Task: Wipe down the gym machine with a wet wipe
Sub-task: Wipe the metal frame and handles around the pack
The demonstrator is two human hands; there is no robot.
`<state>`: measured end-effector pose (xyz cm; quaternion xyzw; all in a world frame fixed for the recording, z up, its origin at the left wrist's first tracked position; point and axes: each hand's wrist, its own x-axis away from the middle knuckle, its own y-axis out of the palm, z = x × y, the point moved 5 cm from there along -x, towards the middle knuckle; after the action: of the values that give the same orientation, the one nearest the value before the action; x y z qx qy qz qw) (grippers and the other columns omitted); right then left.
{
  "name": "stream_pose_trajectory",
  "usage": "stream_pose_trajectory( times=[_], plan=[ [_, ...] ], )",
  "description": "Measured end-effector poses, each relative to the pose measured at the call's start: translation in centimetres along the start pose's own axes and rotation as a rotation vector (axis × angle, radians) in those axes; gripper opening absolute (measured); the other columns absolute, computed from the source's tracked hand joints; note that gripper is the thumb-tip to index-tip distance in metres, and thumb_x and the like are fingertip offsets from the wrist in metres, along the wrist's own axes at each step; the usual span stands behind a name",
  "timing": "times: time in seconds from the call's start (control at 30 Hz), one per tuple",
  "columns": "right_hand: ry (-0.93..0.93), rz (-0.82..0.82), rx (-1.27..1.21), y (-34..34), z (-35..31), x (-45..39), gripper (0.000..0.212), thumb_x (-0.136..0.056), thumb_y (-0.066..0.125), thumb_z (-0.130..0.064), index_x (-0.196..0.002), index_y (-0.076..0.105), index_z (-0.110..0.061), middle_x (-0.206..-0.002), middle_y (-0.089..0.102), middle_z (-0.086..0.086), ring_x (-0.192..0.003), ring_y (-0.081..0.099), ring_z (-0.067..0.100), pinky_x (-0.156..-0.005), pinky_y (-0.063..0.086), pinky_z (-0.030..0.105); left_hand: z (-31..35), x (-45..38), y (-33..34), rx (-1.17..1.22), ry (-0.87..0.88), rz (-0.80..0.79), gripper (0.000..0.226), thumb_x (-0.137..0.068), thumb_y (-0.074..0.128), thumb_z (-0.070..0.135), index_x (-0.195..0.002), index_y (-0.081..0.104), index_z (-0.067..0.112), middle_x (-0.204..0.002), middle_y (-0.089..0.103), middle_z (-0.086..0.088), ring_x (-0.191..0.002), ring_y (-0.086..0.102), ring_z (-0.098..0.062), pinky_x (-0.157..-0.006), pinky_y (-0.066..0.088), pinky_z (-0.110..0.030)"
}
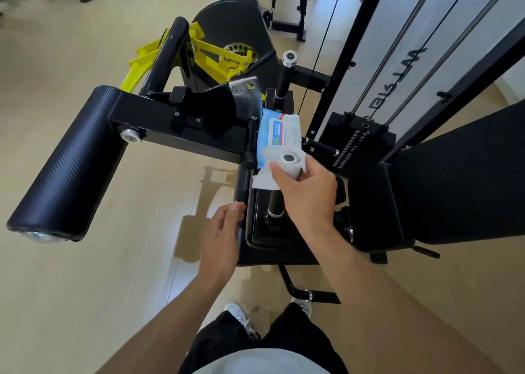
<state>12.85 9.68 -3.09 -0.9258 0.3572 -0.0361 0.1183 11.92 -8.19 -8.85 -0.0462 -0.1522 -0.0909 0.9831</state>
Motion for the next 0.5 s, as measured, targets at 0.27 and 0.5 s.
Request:
stream_pose_trajectory(
  times=[0.27, 0.5],
  plan=[
    [0.118, -0.127, 0.175, 0.6, 4.2, 2.3, 0.019, -0.084, 0.083, -0.023, -0.079, 0.065, -0.028, -0.069, 0.067, -0.018, -0.065, 0.063, -0.009, -0.058, 0.046, 0.01, 0.7, -0.2, 0.7, -0.029, 0.014, -0.013, 0.047, -0.092, 0.042, 0.062, -0.108, 0.072, 0.031, -0.1, 0.072, 0.027, -0.102, 0.067, 0.003, -0.101, 0.049, -0.03],
    [0.002, -0.029, -0.183, -0.7, 0.5, 1.1, 0.044, -0.088, 0.077, -0.02, -0.13, 0.068, -0.015, -0.123, 0.073, -0.004, -0.109, 0.07, 0.004, -0.082, 0.059, 0.02, -0.2, -0.5, 0.7, 0.007, -0.015, 0.018, 0.039, -0.102, 0.046, 0.048, -0.107, 0.075, 0.023, -0.102, 0.076, 0.012, -0.104, 0.07, -0.006, -0.105, 0.05, -0.041]
  ],
)
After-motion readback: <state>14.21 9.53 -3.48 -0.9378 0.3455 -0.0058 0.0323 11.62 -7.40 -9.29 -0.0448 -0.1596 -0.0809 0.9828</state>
